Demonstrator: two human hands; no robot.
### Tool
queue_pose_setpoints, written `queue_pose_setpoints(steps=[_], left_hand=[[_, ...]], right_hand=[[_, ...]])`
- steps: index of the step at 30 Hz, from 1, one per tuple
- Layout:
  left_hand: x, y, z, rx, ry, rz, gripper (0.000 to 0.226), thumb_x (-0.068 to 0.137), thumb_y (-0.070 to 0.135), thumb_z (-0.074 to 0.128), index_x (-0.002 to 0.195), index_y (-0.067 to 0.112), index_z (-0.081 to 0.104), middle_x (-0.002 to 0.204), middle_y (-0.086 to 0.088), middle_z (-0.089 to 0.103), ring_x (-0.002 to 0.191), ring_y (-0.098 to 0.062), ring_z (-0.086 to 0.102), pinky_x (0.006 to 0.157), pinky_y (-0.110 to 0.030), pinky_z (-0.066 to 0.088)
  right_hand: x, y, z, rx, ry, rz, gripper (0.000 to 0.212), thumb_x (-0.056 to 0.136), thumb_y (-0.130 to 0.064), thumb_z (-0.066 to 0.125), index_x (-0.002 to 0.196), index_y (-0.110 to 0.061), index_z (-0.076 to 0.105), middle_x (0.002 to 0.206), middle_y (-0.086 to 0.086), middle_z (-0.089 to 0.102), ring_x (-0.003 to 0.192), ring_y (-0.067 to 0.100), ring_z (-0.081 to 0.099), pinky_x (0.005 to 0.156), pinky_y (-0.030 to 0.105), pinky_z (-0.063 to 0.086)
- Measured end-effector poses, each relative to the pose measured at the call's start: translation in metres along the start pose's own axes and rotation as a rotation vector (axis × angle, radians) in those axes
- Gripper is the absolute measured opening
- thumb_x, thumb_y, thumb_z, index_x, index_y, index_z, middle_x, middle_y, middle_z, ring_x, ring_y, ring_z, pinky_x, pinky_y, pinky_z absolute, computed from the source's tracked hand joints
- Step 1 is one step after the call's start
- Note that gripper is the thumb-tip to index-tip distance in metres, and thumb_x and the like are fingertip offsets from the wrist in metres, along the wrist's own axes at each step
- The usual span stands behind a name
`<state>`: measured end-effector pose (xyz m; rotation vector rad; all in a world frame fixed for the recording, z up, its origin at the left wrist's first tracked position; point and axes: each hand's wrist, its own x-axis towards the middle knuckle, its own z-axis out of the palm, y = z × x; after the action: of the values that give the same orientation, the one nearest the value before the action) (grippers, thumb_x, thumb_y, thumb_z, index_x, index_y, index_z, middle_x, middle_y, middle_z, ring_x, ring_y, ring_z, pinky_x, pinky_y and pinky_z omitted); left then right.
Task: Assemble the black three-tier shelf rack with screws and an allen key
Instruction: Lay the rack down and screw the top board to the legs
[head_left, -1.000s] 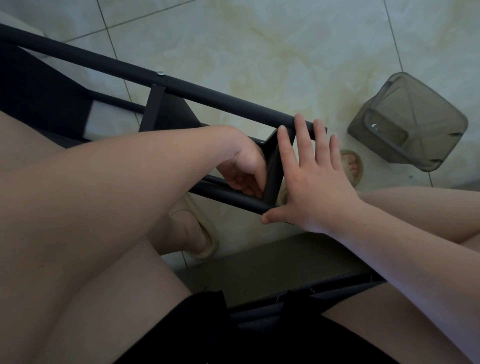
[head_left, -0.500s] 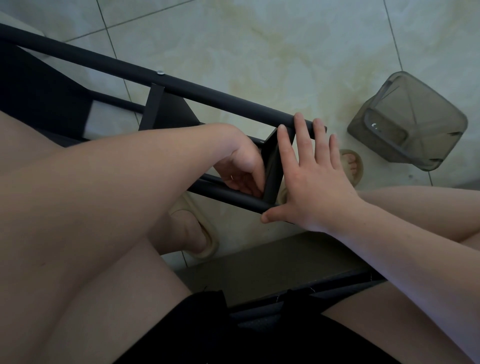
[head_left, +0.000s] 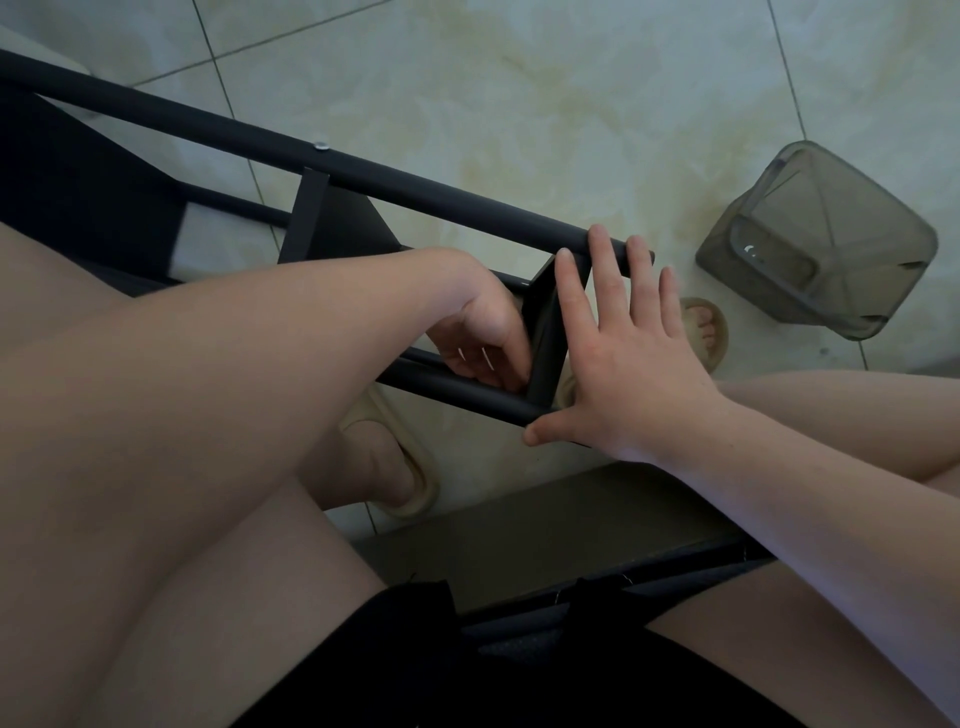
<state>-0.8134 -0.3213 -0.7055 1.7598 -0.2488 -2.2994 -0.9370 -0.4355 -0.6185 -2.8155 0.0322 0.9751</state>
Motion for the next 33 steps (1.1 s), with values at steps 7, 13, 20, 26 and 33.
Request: queue_pose_setpoints(steps=[7, 13, 20, 26, 33], left_hand=[[-0.0026, 0.0029, 0.0011, -0.054, -0.050, 0.022, 0.015, 0.094, 0.008, 0.057, 0.105, 0.012, 0.066, 0.083, 0.001, 0.068, 0.079, -0.011, 0.061, 0.078, -0.025, 0.043], [-0.0028, 0.0033, 0.0023, -0.043, -0.046, 0.053, 0.017, 0.093, 0.014, 0.063, 0.109, 0.013, 0.068, 0.085, 0.004, 0.070, 0.083, -0.013, 0.062, 0.081, -0.028, 0.045], [-0.0007, 0.0052, 0.0006, 0.043, 0.034, 0.055, 0.027, 0.091, 0.016, 0.068, 0.118, 0.012, 0.068, 0.090, 0.004, 0.071, 0.083, -0.012, 0.063, 0.077, -0.026, 0.048], [-0.0027, 0.0074, 0.0005, 0.000, -0.024, 0.081, 0.024, 0.090, 0.005, 0.064, 0.114, 0.009, 0.067, 0.087, 0.000, 0.069, 0.076, -0.010, 0.062, 0.068, -0.021, 0.044], [-0.0038, 0.0048, 0.0017, -0.097, -0.052, 0.072, 0.025, 0.095, 0.008, 0.058, 0.119, 0.010, 0.063, 0.086, 0.001, 0.066, 0.074, -0.009, 0.063, 0.071, -0.022, 0.044]], right_hand=[[0.0003, -0.0001, -0.0008, 0.002, -0.009, 0.002, 0.154, 0.062, -0.084, 0.071, 0.155, -0.013, -0.029, 0.158, 0.015, -0.040, 0.147, 0.044, -0.032, 0.123, 0.058, -0.011], [0.0004, -0.0002, -0.0011, -0.001, -0.014, 0.004, 0.154, 0.061, -0.084, 0.071, 0.155, -0.013, -0.028, 0.158, 0.016, -0.040, 0.147, 0.045, -0.032, 0.123, 0.058, -0.011], [0.0007, 0.0000, -0.0010, 0.002, -0.015, 0.005, 0.153, 0.062, -0.085, 0.070, 0.155, -0.013, -0.029, 0.158, 0.016, -0.040, 0.147, 0.044, -0.033, 0.123, 0.058, -0.011], [0.0010, 0.0003, -0.0002, 0.005, -0.006, 0.003, 0.153, 0.062, -0.084, 0.071, 0.156, -0.014, -0.028, 0.158, 0.015, -0.040, 0.147, 0.044, -0.033, 0.123, 0.058, -0.012], [0.0009, 0.0005, 0.0012, 0.006, 0.002, 0.001, 0.154, 0.061, -0.084, 0.072, 0.156, -0.013, -0.027, 0.159, 0.015, -0.039, 0.147, 0.044, -0.032, 0.122, 0.058, -0.012]])
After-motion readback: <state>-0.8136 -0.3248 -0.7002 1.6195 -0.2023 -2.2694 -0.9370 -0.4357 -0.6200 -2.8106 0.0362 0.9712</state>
